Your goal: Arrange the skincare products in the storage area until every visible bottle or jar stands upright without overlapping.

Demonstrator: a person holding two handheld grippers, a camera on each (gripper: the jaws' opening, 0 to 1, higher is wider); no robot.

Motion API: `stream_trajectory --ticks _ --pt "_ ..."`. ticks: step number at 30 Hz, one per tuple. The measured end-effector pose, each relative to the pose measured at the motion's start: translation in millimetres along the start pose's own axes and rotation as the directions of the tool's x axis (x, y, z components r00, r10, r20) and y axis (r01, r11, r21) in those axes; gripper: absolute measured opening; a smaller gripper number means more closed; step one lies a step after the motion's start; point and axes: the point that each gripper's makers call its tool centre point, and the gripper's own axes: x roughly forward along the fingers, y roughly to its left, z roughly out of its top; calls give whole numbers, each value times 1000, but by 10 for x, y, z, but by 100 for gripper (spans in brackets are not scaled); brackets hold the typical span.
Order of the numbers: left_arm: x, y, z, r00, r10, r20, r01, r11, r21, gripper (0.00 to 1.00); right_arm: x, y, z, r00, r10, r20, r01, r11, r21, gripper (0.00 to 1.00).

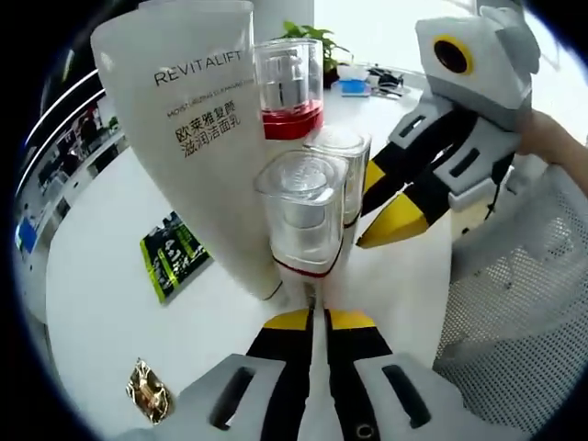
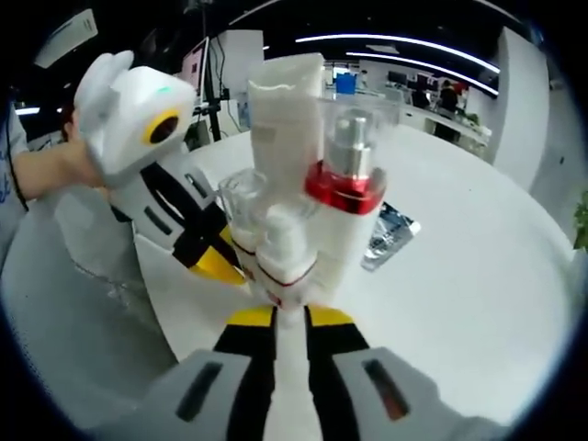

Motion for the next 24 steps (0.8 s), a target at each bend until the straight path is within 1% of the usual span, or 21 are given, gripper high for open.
stream_trajectory --ticks 7,13,19,22,24 --pt "-36 0 -8 1000 -3 -1 3 1000 9 0 -37 42 -24 1000 -3 -19 2 1000 -23 13" --pt "-108 23 17 1000 6 12 -6 1000 13 1 -70 65 -7 1000 -6 -20 5 1000 -28 13" --pt "-183 -7 -7 1000 1 9 -1 1000 29 2 -108 108 28 1000 -3 -23 2 999 -38 15" --pt "-253 -5 15 1000 5 27 -5 1000 23 3 -133 152 43 1000 6 -23 -7 1000 -29 16" --pt "-304 -2 37 999 9 43 -9 1000 15 3 -148 162 36 1000 0 -27 -1 1000 -22 17"
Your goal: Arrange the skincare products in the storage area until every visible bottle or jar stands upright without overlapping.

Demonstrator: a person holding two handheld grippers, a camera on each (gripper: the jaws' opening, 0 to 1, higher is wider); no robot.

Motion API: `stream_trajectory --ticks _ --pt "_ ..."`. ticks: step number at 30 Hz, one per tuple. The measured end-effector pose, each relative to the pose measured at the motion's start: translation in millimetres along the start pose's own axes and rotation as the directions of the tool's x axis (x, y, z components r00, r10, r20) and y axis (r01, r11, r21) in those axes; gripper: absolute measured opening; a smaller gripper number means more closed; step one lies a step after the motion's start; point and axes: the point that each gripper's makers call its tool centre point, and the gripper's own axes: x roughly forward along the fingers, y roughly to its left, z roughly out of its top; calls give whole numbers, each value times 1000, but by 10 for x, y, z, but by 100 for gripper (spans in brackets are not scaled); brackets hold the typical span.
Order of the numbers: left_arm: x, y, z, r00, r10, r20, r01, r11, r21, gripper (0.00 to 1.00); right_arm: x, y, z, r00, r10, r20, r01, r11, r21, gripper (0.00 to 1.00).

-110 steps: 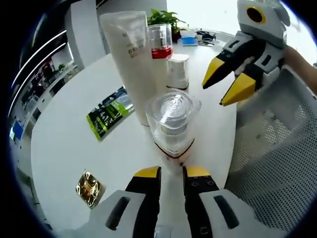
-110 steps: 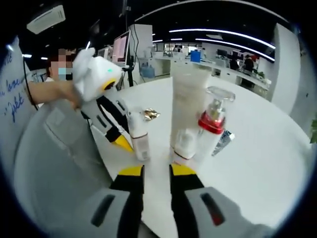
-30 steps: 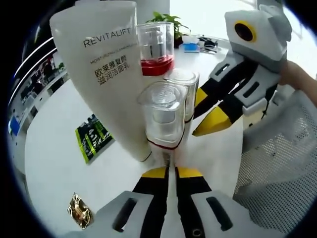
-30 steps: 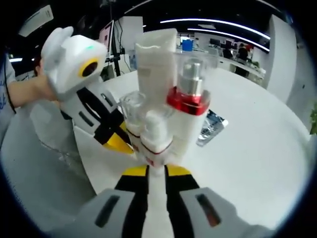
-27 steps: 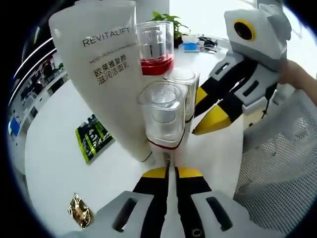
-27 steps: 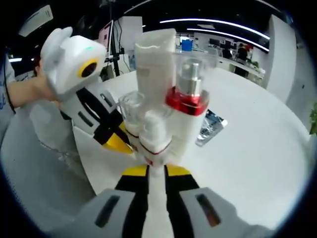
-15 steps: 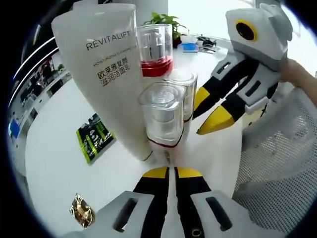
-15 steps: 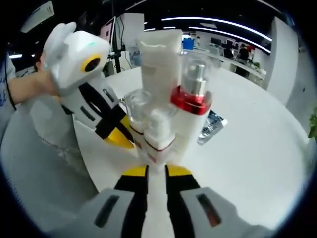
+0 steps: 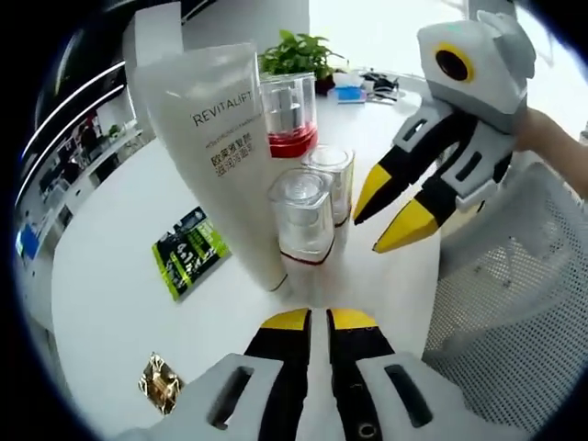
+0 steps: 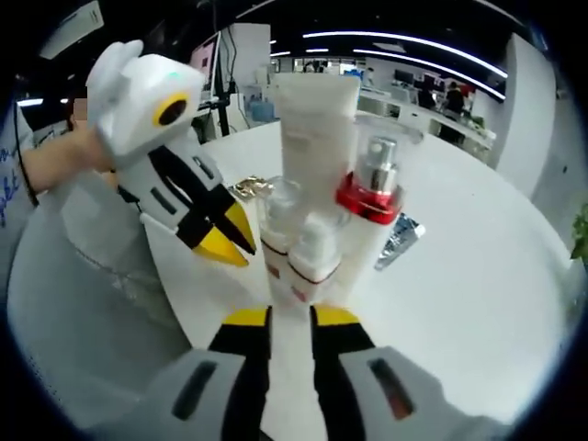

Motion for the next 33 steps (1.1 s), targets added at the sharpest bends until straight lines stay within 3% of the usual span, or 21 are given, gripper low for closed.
stream_trajectory --ticks 10,22,30,33 --pt "-203 49 16 999 36 37 -35 999 -42 14 -107 34 11 1000 -30 -5 30 1000 4 31" --pt "-521 137 6 994 76 81 -68 994 -89 38 -210 41 109 997 -74 7 74 997 -11 54" --pt "-741 227 -35 989 119 85 -111 989 -101 53 -280 20 146 993 -114 8 114 993 -15 69" --pt "-799 249 -64 988 130 80 -121 987 -102 58 -323 21 193 992 -121 25 122 993 -11 70"
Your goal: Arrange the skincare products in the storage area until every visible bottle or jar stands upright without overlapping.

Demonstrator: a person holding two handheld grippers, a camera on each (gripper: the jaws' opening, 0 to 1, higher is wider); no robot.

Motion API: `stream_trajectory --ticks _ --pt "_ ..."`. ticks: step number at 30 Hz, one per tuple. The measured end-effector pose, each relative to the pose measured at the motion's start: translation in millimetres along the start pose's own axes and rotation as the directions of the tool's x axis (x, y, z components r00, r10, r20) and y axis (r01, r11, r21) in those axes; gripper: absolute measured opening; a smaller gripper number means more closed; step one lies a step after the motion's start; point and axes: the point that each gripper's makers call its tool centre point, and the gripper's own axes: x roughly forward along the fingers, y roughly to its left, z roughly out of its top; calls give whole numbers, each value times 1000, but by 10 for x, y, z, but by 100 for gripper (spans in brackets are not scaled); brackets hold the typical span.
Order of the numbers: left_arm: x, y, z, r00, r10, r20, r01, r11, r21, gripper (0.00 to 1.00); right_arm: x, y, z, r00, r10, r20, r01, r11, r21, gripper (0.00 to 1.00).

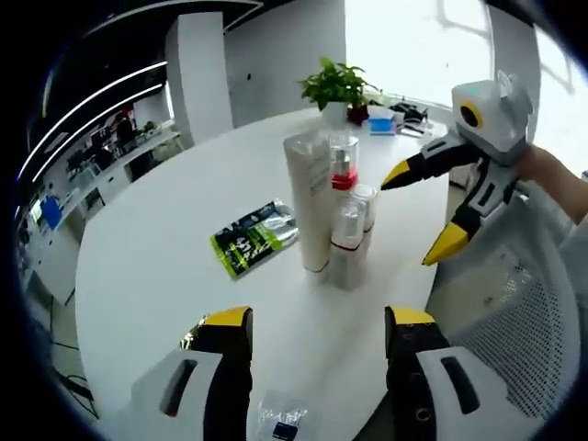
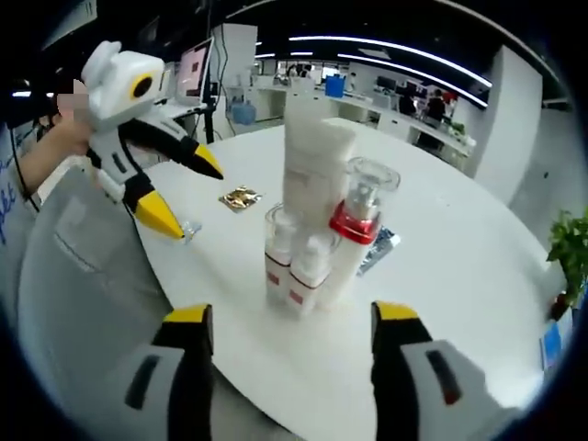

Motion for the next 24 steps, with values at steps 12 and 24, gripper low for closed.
stream_trajectory --ticks 12,24 --pt "-181 84 -87 1000 28 -11 -28 1000 15 67 -74 30 192 998 -31 53 31 999 -3 88" --pt "-316 104 -168 999 36 -21 -35 999 39 77 -105 173 237 998 -34 45 35 999 -25 98"
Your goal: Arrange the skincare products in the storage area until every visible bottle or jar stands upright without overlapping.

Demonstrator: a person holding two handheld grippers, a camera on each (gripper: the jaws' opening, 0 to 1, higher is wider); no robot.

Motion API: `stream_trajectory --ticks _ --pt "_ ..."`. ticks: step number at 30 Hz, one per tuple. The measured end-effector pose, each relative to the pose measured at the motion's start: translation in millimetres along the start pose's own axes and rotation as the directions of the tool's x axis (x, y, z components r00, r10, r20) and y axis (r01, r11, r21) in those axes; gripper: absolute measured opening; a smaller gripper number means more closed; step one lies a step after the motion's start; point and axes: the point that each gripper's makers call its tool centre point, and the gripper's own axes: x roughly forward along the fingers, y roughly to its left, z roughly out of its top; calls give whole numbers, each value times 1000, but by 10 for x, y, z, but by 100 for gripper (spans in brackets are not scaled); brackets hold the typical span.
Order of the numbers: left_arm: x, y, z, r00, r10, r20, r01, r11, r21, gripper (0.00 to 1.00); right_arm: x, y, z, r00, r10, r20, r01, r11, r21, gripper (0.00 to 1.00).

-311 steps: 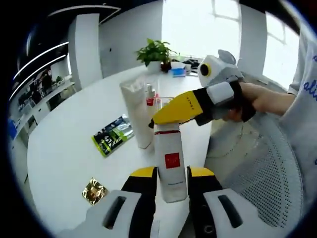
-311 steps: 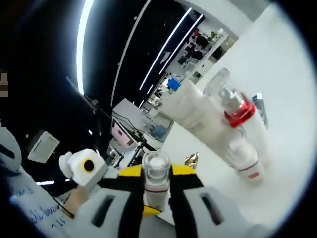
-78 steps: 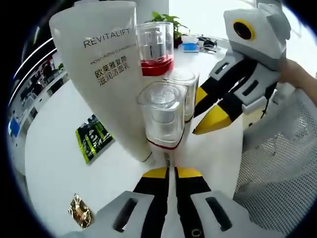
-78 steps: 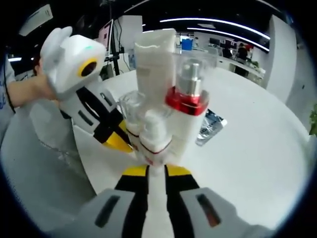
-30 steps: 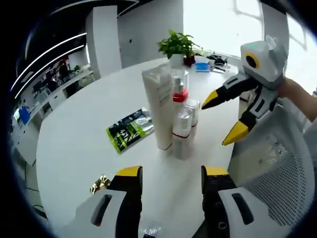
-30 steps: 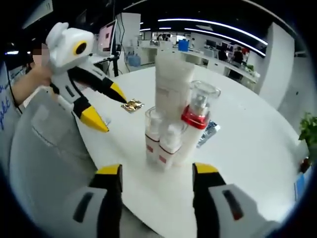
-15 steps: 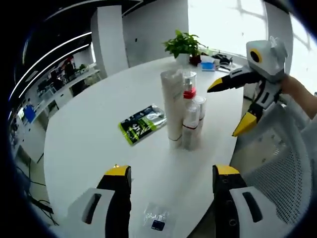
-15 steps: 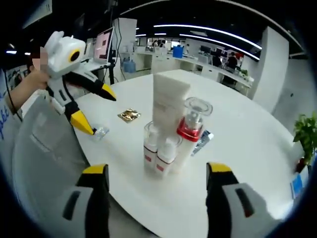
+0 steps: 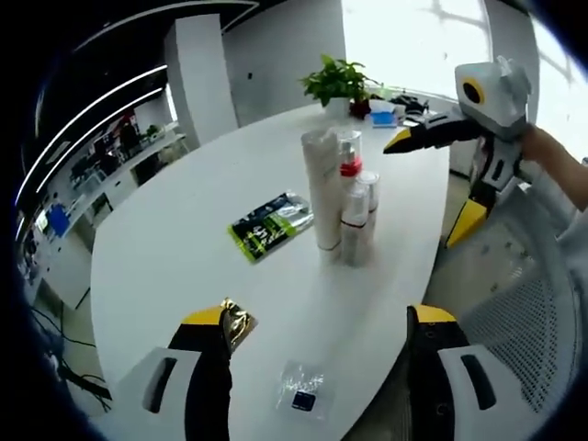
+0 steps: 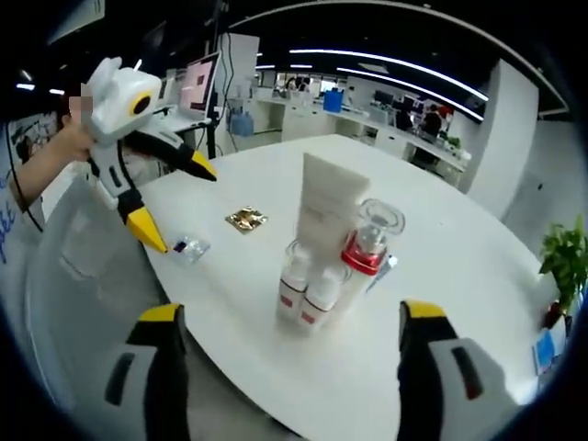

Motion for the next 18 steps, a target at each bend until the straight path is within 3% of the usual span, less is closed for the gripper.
stream_trajectory --ticks 18 --pt "-280 63 -138 999 -20 36 19 999 31 94 -54 285 125 999 -41 9 41 999 30 100"
